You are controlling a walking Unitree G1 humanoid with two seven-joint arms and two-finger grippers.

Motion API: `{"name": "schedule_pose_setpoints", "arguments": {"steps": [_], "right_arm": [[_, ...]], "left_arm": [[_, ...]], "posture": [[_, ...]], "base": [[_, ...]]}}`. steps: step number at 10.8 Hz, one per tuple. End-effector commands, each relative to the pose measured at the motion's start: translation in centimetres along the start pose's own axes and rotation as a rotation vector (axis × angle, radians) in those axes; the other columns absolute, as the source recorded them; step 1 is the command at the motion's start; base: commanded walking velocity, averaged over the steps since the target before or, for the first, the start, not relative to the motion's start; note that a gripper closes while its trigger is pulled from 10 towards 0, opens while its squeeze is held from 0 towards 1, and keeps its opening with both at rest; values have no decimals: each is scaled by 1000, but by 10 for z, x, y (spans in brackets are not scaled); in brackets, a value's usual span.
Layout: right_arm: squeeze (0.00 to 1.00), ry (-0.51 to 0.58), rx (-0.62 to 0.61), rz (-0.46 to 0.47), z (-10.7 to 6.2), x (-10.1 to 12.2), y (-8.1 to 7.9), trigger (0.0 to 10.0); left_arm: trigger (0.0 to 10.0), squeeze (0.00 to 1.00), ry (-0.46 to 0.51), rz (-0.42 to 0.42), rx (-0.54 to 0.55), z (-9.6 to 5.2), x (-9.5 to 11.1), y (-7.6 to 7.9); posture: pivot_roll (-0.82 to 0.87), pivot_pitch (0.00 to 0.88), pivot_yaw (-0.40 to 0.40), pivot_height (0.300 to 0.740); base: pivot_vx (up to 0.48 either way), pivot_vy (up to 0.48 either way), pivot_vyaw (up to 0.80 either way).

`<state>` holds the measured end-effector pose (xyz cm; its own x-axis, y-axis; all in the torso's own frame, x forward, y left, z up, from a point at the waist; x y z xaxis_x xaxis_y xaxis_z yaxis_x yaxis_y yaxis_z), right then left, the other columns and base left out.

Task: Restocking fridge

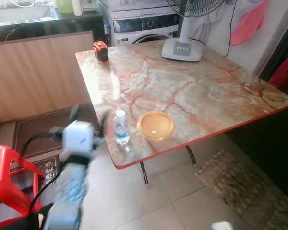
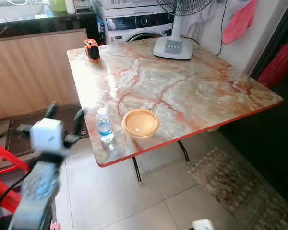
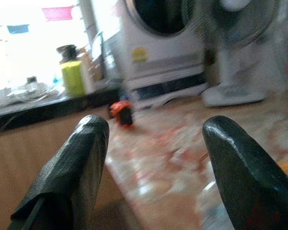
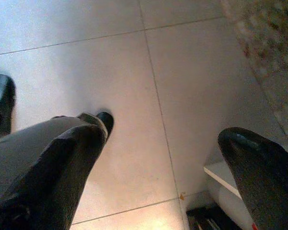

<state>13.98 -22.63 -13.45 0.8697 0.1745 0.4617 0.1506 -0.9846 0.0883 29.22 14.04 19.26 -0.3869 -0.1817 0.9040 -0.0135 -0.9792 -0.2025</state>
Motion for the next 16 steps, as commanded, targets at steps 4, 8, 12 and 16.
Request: {"name": "schedule_pose_setpoints", "arguments": {"steps": [4,8,12,16], "right_arm": [[0,-15,-39,107,-3,-12,2,10000],[0,-7,-100,256,-5,-18,7,10000],[0,27,-113,338,-5,-17,6,10000],[0,24,-103,354,-7,-23,5,10000]], "left_arm": [[10000,0,-66,-79,-109,-9,-4,10],[10000,0,-109,-137,-71,-10,-10,-4],[10000,0,-94,-160,-87,-2,-1,8],[10000,0,-60,-161,-76,8,8,-3]], "posture": [[79,0,-42,740],[100,0,-76,740],[146,0,-54,740],[130,0,-52,740]], "base": [[0,0,0],[0,0,0],[0,0,0],[0,0,0]]}}
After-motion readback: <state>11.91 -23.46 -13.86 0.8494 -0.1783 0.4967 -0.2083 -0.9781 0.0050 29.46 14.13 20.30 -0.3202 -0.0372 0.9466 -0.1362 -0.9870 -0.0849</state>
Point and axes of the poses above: a point about 5 cm out from each wrist's last joint towards the gripper, its own z axis pointing out of the wrist towards the gripper, its own x axis along the axis of the wrist's last joint, y = z × x, the point moved 4 cm from there along z, pointing out of the wrist towards the gripper
